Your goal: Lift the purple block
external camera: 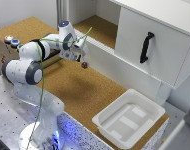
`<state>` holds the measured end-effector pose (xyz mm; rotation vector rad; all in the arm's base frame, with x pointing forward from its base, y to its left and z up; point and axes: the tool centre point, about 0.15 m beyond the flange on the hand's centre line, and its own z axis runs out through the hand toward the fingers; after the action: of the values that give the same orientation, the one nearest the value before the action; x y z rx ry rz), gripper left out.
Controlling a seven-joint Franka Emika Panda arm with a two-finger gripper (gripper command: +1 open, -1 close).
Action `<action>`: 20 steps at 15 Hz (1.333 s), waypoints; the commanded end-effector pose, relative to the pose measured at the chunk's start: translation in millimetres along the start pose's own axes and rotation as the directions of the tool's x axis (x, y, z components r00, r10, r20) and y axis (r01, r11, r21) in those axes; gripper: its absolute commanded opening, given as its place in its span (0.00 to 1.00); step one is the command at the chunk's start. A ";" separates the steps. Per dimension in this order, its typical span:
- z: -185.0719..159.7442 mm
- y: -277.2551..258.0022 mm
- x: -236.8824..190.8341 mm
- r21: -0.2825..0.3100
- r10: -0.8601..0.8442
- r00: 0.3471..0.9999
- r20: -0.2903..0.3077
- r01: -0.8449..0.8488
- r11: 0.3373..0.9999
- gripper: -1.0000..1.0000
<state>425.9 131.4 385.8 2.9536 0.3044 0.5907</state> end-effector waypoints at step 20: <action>127.4 -37.3 28.4 0.254 -0.100 0.995 -0.023 0.103 0.962 1.00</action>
<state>469.3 110.1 307.7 3.1357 0.6193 0.6061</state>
